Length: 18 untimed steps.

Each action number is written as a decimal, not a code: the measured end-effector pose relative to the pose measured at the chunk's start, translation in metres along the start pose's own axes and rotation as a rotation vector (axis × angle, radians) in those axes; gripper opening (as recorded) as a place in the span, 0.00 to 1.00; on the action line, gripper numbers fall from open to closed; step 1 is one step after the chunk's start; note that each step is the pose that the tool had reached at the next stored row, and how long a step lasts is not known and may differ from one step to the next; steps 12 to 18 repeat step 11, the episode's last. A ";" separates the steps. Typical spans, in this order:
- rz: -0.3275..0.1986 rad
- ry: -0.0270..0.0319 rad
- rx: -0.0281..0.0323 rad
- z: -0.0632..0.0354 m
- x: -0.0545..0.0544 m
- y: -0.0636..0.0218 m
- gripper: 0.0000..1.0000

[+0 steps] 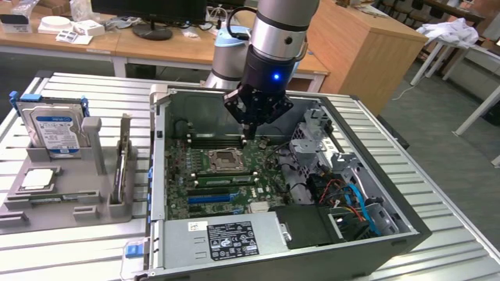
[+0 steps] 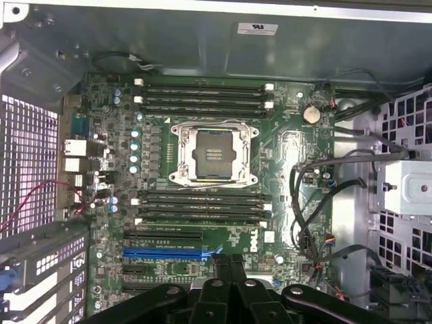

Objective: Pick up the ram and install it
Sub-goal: 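Press down the ram until it locks into place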

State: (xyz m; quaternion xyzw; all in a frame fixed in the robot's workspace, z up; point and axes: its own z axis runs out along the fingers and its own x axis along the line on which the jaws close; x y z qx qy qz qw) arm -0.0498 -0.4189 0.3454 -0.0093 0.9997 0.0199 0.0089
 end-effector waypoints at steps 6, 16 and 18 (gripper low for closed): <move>-0.020 0.0007 -0.0014 0.0000 0.000 0.0000 0.11; -0.020 0.0008 -0.0014 0.0000 0.000 -0.0001 0.11; -0.020 0.0008 -0.0014 0.0000 0.000 -0.0001 0.11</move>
